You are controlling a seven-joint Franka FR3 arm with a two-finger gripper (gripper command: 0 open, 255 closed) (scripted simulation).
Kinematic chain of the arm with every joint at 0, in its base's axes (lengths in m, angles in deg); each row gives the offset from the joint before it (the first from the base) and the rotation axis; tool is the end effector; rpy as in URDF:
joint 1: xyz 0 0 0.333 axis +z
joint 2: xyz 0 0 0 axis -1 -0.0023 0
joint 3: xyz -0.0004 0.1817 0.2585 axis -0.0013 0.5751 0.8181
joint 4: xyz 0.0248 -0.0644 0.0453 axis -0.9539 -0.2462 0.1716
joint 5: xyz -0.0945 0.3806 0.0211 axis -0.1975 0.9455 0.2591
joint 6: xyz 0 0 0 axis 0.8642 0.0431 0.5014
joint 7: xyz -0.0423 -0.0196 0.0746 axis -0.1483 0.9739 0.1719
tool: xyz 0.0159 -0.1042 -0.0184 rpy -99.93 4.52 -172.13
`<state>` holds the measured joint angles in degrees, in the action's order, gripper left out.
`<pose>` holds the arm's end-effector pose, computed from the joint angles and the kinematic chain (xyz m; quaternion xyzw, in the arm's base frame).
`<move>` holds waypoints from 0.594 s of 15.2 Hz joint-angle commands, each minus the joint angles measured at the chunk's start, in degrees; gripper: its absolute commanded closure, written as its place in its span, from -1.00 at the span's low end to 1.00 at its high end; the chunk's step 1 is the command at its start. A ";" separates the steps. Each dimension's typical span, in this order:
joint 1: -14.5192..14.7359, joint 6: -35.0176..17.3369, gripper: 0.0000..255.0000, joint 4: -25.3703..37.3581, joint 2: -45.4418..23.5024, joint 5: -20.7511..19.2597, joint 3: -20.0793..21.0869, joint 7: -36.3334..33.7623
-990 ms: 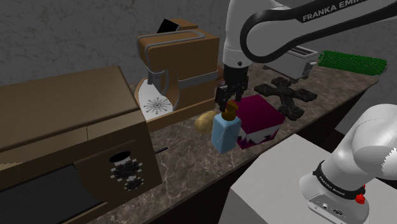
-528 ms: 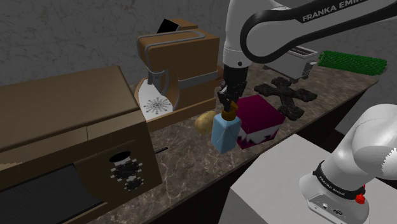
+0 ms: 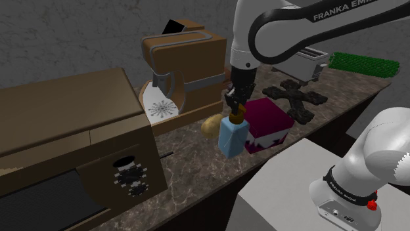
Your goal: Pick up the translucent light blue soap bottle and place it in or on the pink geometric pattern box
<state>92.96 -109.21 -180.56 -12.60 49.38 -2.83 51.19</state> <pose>0.3976 0.1373 0.4391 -0.9997 -0.0010 0.0242 0.0075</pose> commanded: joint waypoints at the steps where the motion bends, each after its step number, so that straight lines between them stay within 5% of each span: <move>1: -0.02 1.24 1.00 0.89 0.36 -0.04 -0.12 0.00; 9: -0.13 7.72 1.00 5.83 1.92 -0.28 -0.72 -0.09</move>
<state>92.82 -102.51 -175.54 -10.90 49.11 -3.51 51.18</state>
